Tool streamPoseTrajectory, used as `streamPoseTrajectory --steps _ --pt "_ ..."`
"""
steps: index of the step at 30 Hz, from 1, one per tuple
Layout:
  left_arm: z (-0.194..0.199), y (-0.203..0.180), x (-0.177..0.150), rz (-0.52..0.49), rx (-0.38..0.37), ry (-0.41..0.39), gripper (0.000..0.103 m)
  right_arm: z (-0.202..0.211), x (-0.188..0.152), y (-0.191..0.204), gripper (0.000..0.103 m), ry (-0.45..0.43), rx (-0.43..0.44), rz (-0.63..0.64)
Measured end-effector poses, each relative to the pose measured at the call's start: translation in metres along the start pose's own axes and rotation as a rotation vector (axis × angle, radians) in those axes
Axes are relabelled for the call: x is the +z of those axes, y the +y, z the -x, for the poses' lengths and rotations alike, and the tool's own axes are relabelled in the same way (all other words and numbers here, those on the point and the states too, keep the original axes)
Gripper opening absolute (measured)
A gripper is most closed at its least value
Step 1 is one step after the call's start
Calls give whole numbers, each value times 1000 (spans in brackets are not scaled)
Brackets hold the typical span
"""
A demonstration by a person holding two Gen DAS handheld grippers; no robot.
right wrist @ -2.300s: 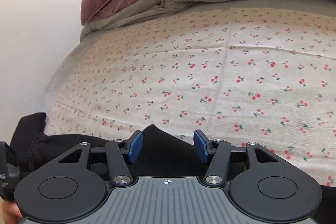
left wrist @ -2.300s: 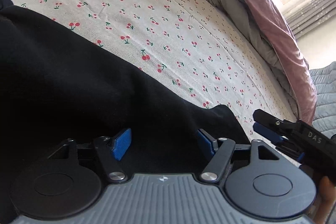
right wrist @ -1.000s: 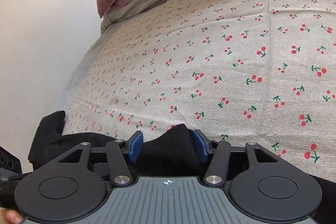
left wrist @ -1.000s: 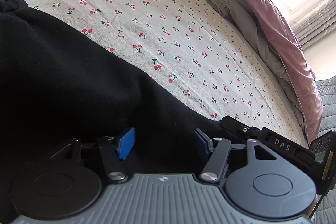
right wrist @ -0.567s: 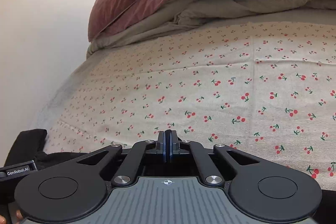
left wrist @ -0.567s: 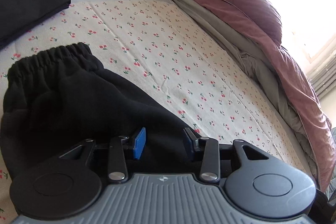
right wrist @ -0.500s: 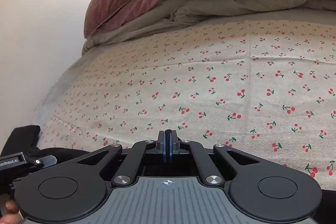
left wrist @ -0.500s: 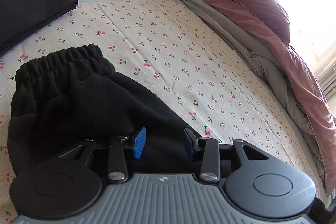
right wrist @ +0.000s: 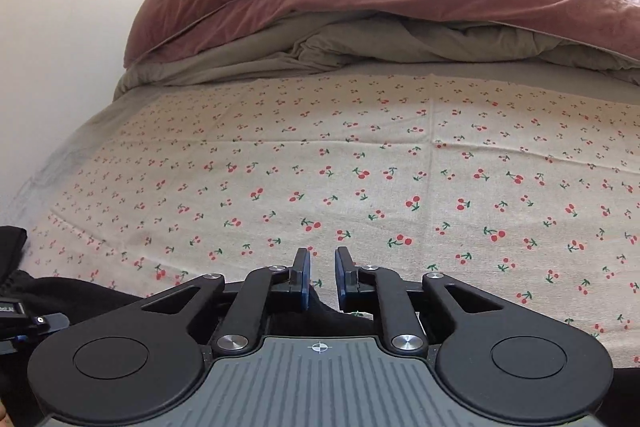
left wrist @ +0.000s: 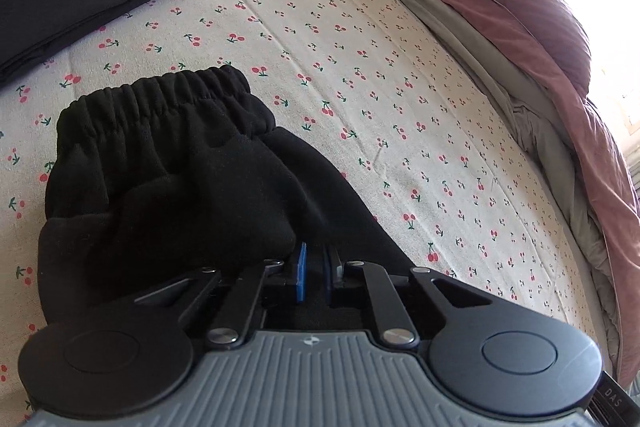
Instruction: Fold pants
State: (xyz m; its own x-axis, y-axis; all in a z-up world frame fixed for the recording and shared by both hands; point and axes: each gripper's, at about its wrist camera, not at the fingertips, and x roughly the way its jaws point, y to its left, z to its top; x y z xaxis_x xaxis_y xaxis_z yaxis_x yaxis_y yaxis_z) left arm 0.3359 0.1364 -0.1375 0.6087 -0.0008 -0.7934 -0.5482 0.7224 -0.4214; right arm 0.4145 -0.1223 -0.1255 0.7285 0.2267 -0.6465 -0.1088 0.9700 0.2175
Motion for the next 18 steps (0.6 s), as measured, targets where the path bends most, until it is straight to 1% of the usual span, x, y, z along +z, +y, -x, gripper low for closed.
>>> streamPoseTrajectory --steps 2,3,4,6,7,8,10,12,13,15,16,18 --pt "-2 -1 0 -19 24 5 0 18 1 4 16 9 11 19" --pt "-4 -2 0 -28 33 10 0 25 -4 9 16 33 14 44" --pt "-6 -1 -1 -26 34 17 0 28 -12 15 19 61 19 70" --pt "-8 1 -1 -21 26 23 0 28 -36 29 24 137 52 127" --pt "-7 2 -1 -22 19 22 0 26 -53 39 24 193 64 173" --pt "-7 4 -1 -20 12 22 0 25 -69 49 24 234 58 217" --pt "-7 7 -2 -21 0 25 0 32 -98 68 24 274 54 299" --pt "-7 11 -2 -10 -18 29 0 46 -122 78 24 278 67 346" --pt "-7 13 -2 1 -29 35 0 54 -131 80 25 277 67 349" --pt "-6 19 -1 24 -50 45 0 69 -143 75 26 306 87 326" --pt "-5 22 -1 29 -59 47 0 75 -148 72 26 338 100 315" --pt "-4 25 -3 38 -71 47 0 90 -160 65 24 342 90 325"
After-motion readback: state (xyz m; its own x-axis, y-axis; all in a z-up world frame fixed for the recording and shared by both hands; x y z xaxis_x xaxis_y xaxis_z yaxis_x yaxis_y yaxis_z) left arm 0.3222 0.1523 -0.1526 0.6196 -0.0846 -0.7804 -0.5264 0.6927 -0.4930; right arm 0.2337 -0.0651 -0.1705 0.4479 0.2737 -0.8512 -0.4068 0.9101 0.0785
